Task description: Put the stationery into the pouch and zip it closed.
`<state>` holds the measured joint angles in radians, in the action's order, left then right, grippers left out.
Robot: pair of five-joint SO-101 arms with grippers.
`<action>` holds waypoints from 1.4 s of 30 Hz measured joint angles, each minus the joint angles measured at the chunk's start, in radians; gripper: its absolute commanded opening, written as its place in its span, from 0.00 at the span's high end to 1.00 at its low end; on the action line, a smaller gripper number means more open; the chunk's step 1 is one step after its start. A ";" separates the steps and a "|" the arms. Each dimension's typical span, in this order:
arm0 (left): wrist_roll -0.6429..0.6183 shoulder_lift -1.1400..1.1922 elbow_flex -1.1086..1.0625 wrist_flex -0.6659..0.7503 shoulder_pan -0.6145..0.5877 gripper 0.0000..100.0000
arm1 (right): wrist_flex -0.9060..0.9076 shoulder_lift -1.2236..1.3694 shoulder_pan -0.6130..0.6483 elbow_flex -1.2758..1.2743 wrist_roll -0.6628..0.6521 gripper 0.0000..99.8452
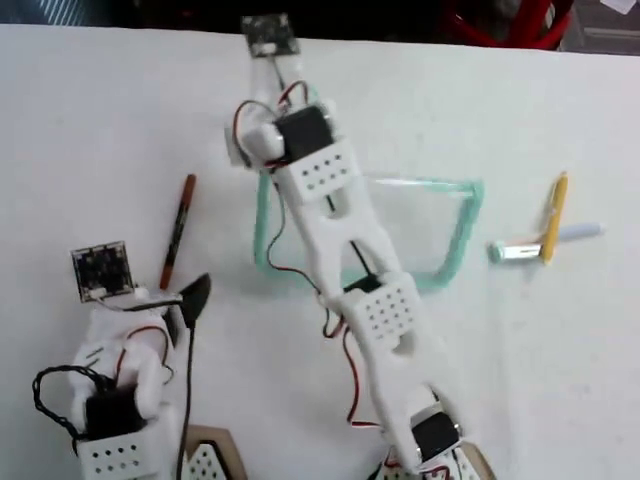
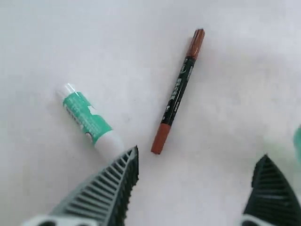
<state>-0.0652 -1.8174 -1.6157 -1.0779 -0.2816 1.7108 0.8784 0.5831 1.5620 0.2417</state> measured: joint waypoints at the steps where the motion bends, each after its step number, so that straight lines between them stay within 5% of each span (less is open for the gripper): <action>1: -0.026 0.000 0.020 0.000 0.023 0.61 | 0.000 -0.044 -0.011 0.000 0.000 0.98; 13: -0.149 -0.006 0.299 0.064 0.502 0.68 | 0.000 -0.480 -0.046 -0.137 0.000 0.98; 38: -0.143 -0.009 0.410 0.052 0.588 0.68 | 0.000 -0.654 -0.100 -0.299 -0.106 0.98; 42: -0.095 -0.011 0.473 0.052 0.554 0.68 | 0.000 -0.655 -0.069 -0.304 -0.212 0.98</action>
<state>-0.1603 -1.8282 -1.1431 -1.0257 0.2723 1.7108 0.2232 0.5140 1.2582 0.0299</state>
